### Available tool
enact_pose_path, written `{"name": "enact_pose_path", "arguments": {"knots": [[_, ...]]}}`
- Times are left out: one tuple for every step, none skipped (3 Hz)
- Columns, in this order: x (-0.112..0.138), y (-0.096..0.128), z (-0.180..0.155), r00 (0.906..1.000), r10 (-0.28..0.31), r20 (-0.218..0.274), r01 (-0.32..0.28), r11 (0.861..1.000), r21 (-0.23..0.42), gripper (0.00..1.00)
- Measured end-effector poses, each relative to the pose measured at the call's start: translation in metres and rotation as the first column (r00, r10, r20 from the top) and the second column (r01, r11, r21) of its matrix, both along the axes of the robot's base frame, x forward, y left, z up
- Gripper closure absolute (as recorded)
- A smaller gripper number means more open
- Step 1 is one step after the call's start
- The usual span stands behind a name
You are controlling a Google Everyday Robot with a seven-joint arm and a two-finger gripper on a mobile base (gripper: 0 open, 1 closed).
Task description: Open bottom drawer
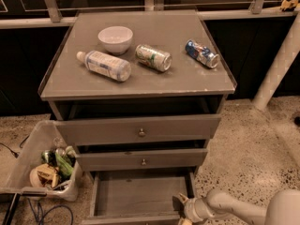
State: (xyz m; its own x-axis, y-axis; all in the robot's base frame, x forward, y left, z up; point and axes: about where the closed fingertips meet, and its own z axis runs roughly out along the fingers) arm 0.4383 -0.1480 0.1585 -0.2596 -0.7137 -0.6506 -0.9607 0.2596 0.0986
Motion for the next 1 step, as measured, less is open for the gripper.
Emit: {"name": "enact_pose_path", "arguments": {"knots": [[0.0, 0.0, 0.0, 1.0, 0.0, 0.0, 0.0, 1.0, 0.0, 0.0]]}}
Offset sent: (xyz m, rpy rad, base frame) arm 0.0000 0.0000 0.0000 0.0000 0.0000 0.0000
